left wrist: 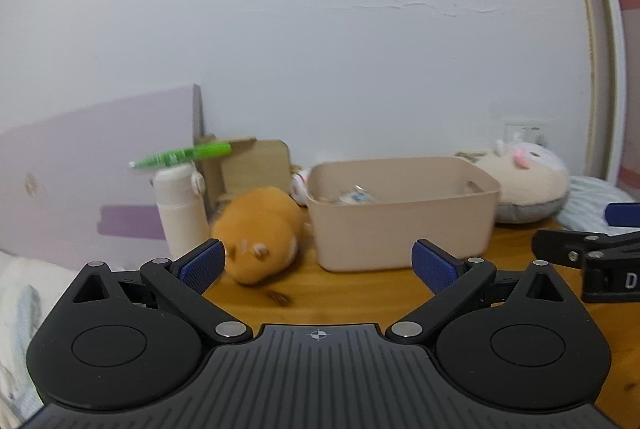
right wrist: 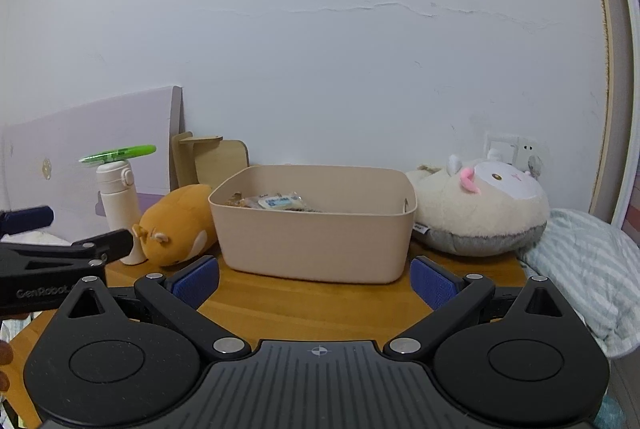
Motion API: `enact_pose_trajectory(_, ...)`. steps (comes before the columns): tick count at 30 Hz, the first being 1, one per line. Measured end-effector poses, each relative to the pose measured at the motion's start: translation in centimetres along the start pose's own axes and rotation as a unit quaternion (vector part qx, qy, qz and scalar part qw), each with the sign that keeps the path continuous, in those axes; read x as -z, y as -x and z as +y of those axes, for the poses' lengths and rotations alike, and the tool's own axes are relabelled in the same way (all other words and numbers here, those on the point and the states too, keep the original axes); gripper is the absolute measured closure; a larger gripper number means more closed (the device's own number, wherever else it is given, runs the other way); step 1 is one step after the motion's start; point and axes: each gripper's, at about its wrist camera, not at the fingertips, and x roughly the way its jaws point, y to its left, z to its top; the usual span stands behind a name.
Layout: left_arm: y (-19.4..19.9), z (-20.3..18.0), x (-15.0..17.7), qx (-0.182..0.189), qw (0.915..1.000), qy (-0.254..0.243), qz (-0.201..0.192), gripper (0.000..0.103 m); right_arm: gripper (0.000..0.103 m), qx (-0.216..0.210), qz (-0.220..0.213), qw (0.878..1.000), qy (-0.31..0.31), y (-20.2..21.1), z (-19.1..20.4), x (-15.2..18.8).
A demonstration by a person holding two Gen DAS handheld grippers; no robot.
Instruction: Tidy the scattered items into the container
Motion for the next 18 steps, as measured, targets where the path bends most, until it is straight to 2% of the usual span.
enact_pose_trajectory(6, 3.0, -0.2, 1.4, 0.004, 1.0000, -0.005, 0.001, 0.001, 0.000, 0.016, -0.010, 1.000, -0.007, 2.9, 0.4, 1.6)
enact_pose_trajectory(18, 7.3, 0.0, 2.3, 0.057, 0.9979, 0.007, 0.032, 0.001, 0.000, 0.043, -0.017, 0.999, -0.013, 7.6, 0.6, 2.9)
